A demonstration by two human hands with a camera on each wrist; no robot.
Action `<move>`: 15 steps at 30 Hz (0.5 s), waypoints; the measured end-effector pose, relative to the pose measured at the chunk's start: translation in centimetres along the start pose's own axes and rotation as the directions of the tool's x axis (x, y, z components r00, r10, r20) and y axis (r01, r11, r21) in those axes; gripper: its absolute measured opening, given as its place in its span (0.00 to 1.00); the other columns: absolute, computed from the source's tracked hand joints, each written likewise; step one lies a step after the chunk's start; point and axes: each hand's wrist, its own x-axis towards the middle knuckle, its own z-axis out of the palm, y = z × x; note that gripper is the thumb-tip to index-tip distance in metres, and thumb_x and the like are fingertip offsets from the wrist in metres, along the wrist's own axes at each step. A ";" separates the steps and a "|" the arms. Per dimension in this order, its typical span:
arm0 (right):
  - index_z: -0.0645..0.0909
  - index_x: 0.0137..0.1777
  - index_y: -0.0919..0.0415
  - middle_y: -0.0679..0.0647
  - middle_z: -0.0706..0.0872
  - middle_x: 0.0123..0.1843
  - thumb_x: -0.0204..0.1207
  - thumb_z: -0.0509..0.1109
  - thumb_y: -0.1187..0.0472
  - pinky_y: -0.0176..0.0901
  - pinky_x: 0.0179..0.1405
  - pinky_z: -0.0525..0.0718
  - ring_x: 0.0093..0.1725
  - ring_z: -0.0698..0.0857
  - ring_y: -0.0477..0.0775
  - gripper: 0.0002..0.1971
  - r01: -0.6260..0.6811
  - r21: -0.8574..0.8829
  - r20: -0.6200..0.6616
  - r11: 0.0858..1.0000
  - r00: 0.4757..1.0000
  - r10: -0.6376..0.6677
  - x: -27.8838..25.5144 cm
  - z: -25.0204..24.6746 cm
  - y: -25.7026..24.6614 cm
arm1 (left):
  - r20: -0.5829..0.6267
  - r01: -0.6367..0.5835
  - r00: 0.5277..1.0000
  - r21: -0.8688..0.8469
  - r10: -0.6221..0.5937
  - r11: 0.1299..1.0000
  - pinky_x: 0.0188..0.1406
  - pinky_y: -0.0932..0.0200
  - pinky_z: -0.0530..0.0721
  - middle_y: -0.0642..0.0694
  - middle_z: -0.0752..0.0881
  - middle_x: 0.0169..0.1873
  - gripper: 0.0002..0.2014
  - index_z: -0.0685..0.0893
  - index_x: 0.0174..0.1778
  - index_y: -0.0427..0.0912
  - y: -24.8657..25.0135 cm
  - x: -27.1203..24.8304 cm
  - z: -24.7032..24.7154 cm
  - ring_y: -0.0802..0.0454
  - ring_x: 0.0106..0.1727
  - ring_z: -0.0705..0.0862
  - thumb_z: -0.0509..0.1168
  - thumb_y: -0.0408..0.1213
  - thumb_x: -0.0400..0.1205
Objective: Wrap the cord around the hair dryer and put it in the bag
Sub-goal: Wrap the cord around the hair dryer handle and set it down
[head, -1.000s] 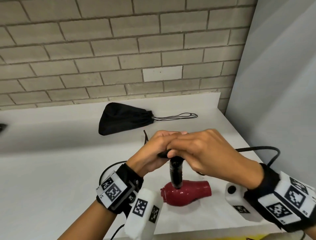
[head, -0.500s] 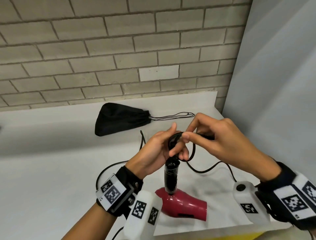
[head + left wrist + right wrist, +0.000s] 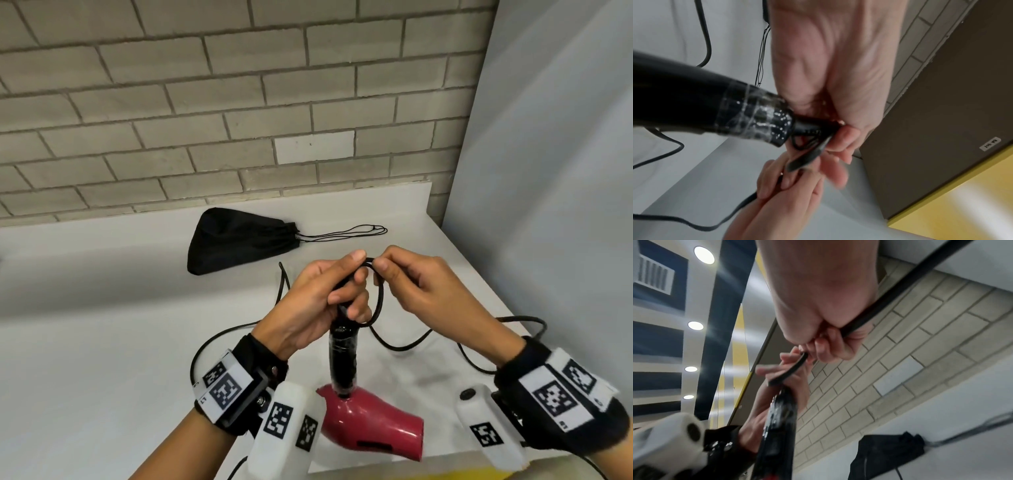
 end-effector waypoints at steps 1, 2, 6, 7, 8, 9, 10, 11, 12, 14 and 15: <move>0.77 0.37 0.58 0.46 0.68 0.20 0.79 0.58 0.48 0.33 0.24 0.66 0.22 0.65 0.45 0.16 -0.009 0.049 -0.010 0.999 1.000 0.009 -0.3 0.4 0.0 | 0.000 -0.001 1.000 0.010 0.001 1.000 0.26 0.59 0.81 0.56 0.62 0.11 0.17 0.78 0.27 0.42 0.0 0.0 0.0 0.52 0.19 0.81 0.58 0.42 0.82; 0.77 0.38 0.59 0.46 0.68 0.20 0.79 0.58 0.48 0.35 0.24 0.67 0.22 0.65 0.45 0.17 -0.019 0.096 -0.021 0.995 1.000 0.021 -0.5 0.7 0.0 | 0.004 -0.001 1.000 0.017 0.001 1.000 0.27 0.59 0.83 0.56 0.62 0.10 0.18 0.78 0.27 0.42 0.0 -0.1 0.0 0.50 0.21 0.85 0.58 0.42 0.82; 0.77 0.39 0.60 0.47 0.65 0.22 0.82 0.58 0.49 0.38 0.25 0.66 0.24 0.63 0.48 0.17 -0.046 0.195 -0.024 0.980 0.998 0.051 -1.0 1.5 0.3 | 0.015 0.021 1.000 -0.023 -0.021 1.000 0.17 0.66 0.72 0.56 0.63 0.10 0.16 0.78 0.28 0.40 0.0 -0.2 0.2 0.58 0.12 0.71 0.60 0.42 0.81; 0.77 0.39 0.59 0.46 0.65 0.22 0.82 0.57 0.50 0.37 0.25 0.66 0.24 0.64 0.47 0.16 -0.027 0.165 -0.035 0.986 0.999 0.033 -1.1 1.5 0.5 | 0.012 0.037 0.999 -0.045 -0.037 0.998 0.14 0.68 0.68 0.56 0.63 0.10 0.16 0.78 0.29 0.39 0.0 -0.2 0.3 0.60 0.11 0.66 0.61 0.43 0.80; 0.76 0.39 0.56 0.46 0.67 0.21 0.82 0.57 0.50 0.35 0.25 0.66 0.23 0.64 0.46 0.14 -0.005 0.118 -0.039 0.993 0.999 0.010 -1.1 1.6 0.7 | 0.009 0.051 0.999 -0.055 -0.051 0.997 0.13 0.69 0.65 0.56 0.63 0.11 0.16 0.78 0.29 0.39 0.0 -0.2 0.3 0.62 0.11 0.63 0.61 0.43 0.80; 0.76 0.39 0.54 0.45 0.69 0.21 0.82 0.56 0.51 0.34 0.26 0.67 0.23 0.65 0.44 0.13 0.015 0.073 -0.032 0.997 0.999 -0.013 -1.1 1.7 0.8 | 0.005 0.064 0.998 -0.052 -0.064 0.997 0.12 0.69 0.63 0.55 0.63 0.11 0.16 0.77 0.28 0.40 -0.1 -0.2 0.3 0.62 0.11 0.61 0.61 0.44 0.80; 0.75 0.40 0.51 0.44 0.70 0.22 0.83 0.56 0.50 0.33 0.26 0.67 0.23 0.66 0.45 0.12 0.029 0.045 -0.018 0.999 0.999 -0.028 -1.1 1.7 1.0 | -0.002 0.075 0.997 -0.038 -0.075 0.996 0.12 0.69 0.62 0.55 0.64 0.12 0.16 0.77 0.28 0.40 -0.1 -0.2 0.3 0.63 0.11 0.60 0.60 0.44 0.81; 0.74 0.40 0.49 0.45 0.70 0.23 0.82 0.56 0.49 0.33 0.27 0.67 0.23 0.67 0.45 0.11 0.029 0.036 0.004 0.999 1.000 -0.029 -1.1 1.6 1.2 | -0.013 0.084 0.996 -0.017 -0.084 0.996 0.12 0.68 0.61 0.55 0.65 0.12 0.17 0.77 0.28 0.41 -0.2 -0.3 0.2 0.63 0.11 0.59 0.60 0.44 0.81; 0.75 0.41 0.50 0.46 0.70 0.23 0.81 0.56 0.49 0.33 0.27 0.67 0.24 0.67 0.45 0.11 0.015 0.031 0.031 0.999 0.999 -0.016 -1.1 1.3 1.3 | -0.026 0.093 0.995 0.012 -0.092 0.996 0.12 0.67 0.60 0.55 0.65 0.12 0.17 0.76 0.28 0.42 -0.3 -0.3 0.1 0.62 0.11 0.59 0.59 0.45 0.82; 0.77 0.43 0.52 0.47 0.70 0.24 0.80 0.57 0.48 0.32 0.26 0.67 0.24 0.66 0.45 0.12 0.009 0.016 0.118 1.000 0.993 -0.011 -1.1 0.1 1.9 | -0.046 0.107 0.994 0.069 -0.104 0.992 0.13 0.66 0.59 0.54 0.63 0.12 0.19 0.75 0.27 0.42 -0.3 -0.5 -0.1 0.61 0.12 0.58 0.59 0.45 0.83; 0.77 0.44 0.51 0.45 0.71 0.24 0.81 0.57 0.46 0.30 0.26 0.67 0.24 0.67 0.44 0.13 0.042 -0.037 0.170 0.998 0.985 -0.035 -1.1 -0.9 2.4 | -0.050 0.112 0.993 0.081 -0.109 0.990 0.14 0.65 0.58 0.54 0.62 0.12 0.19 0.75 0.27 0.43 -0.2 -0.6 -0.3 0.61 0.12 0.58 0.58 0.45 0.83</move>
